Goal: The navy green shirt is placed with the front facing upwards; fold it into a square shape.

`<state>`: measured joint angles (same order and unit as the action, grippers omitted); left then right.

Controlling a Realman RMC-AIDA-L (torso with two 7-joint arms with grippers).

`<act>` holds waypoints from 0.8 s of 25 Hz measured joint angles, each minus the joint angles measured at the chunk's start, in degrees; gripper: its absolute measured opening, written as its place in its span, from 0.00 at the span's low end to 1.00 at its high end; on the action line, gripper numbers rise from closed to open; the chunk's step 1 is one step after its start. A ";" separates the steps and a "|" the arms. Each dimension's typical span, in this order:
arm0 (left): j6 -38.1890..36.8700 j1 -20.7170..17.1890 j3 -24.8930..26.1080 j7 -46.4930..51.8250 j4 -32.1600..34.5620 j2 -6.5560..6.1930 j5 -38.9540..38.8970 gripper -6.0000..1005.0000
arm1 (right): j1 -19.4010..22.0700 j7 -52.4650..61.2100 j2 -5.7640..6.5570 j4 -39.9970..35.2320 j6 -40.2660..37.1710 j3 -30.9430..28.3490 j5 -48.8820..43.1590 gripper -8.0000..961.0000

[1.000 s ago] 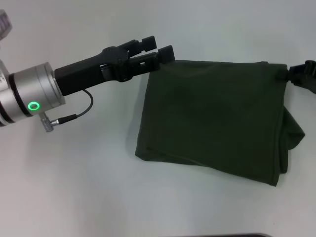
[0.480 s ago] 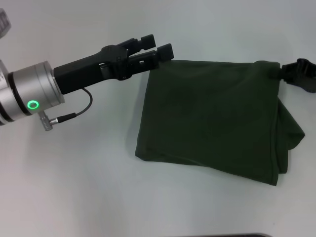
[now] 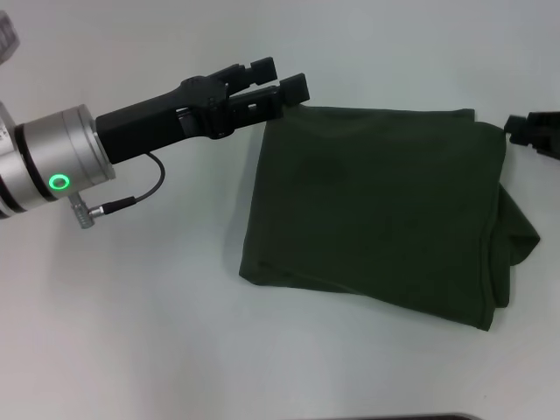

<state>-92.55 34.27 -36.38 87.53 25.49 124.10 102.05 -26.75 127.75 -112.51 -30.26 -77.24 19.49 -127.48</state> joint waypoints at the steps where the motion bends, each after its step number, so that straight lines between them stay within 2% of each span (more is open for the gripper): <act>1: 0.00 0.04 -0.01 0.00 0.00 0.00 -0.01 0.94 | 0.00 0.00 0.00 0.00 0.00 0.00 0.00 0.15; 2: -0.01 0.04 0.00 0.00 0.00 0.00 -0.02 0.94 | -0.20 -0.49 0.00 -0.04 -0.59 -0.03 0.50 0.17; 5: 0.00 0.05 0.00 0.06 0.00 0.00 0.00 0.94 | -1.33 -1.97 0.01 -0.16 -2.40 0.32 2.40 0.41; 11: 0.00 -0.25 0.01 0.11 0.08 0.00 0.10 0.94 | -5.53 -3.56 -0.37 0.69 -3.40 2.42 3.12 0.60; 13: 0.00 -0.32 0.06 0.13 0.09 -0.02 0.10 0.94 | -6.80 -3.40 -0.86 1.21 -2.93 5.05 3.03 0.60; 16: 0.07 -0.35 0.08 0.09 0.09 -0.08 -0.03 0.94 | -8.30 -3.44 -2.70 1.44 -2.70 8.20 3.01 0.60; 20: 0.58 -0.40 0.17 0.02 0.09 -0.09 -0.25 0.94 | -9.25 -3.53 -4.40 1.44 -2.63 11.03 2.98 0.59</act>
<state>-91.97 33.87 -36.21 87.56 25.58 124.01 101.80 -36.00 124.22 -116.91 -28.81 -79.87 30.52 -124.50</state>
